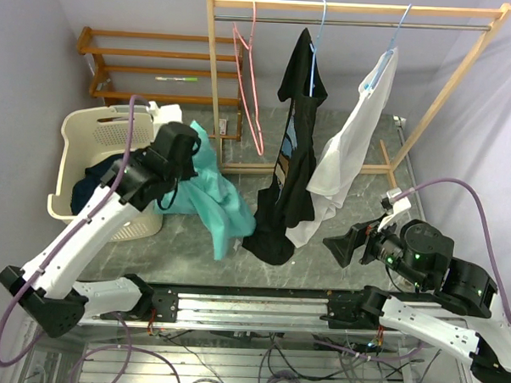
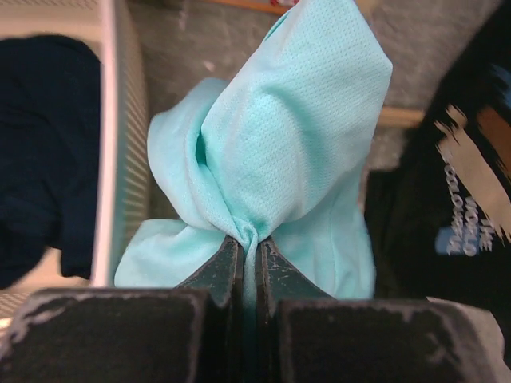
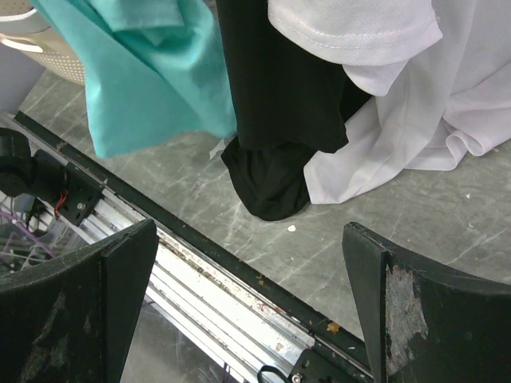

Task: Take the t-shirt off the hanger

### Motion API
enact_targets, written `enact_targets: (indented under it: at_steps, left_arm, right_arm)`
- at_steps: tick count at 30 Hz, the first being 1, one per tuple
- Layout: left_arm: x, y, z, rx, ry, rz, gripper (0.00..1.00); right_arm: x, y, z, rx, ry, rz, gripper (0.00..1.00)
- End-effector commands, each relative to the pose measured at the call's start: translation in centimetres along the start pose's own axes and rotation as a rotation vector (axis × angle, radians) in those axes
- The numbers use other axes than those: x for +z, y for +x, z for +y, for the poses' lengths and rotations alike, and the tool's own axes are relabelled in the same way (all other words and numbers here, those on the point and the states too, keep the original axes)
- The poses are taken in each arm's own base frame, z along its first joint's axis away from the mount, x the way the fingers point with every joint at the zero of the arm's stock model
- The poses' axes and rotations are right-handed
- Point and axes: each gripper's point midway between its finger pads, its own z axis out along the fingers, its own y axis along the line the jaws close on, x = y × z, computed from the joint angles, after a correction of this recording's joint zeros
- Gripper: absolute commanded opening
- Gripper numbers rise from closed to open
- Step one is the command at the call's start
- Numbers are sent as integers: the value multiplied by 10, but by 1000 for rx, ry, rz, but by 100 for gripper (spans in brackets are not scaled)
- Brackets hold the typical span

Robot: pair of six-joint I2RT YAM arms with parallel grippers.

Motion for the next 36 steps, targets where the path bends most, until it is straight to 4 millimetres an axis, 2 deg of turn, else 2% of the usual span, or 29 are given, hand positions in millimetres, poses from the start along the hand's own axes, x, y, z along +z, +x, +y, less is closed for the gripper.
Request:
enact_targets:
  at_steps: [1,6,12,16,20,27,30,36]
  left_arm:
    - [-1,-40,21,113,-55,-15,7]
    - [-13,-104,33,106,-94,-98,7]
    - [-36,-171,71,15,-204,-216,7]
    - [-42,-196,87,-79,-214,-268,7]
    - [-48,-220,114,-197,-239,-332,7]
    - [-96,-263,143,-340,-310,-542,7]
    - [-106,-272,149,-372,-330,-604,7]
    - [-105,-281,156,-374,-376,-620,7]
  right_arm:
    - [0,-4,1,7,-4,-19,100]
    - [2,-3,2,1,-5,-10,100]
    - [3,-2,2,0,-5,-7,100]
    - [3,-2,2,0,-5,-5,100]
    - [3,-2,2,0,-5,-6,100]
    - [4,-1,2,3,2,-1,100]
    - [5,-1,2,3,4,0,100]
    - [8,0,2,-1,11,10,100]
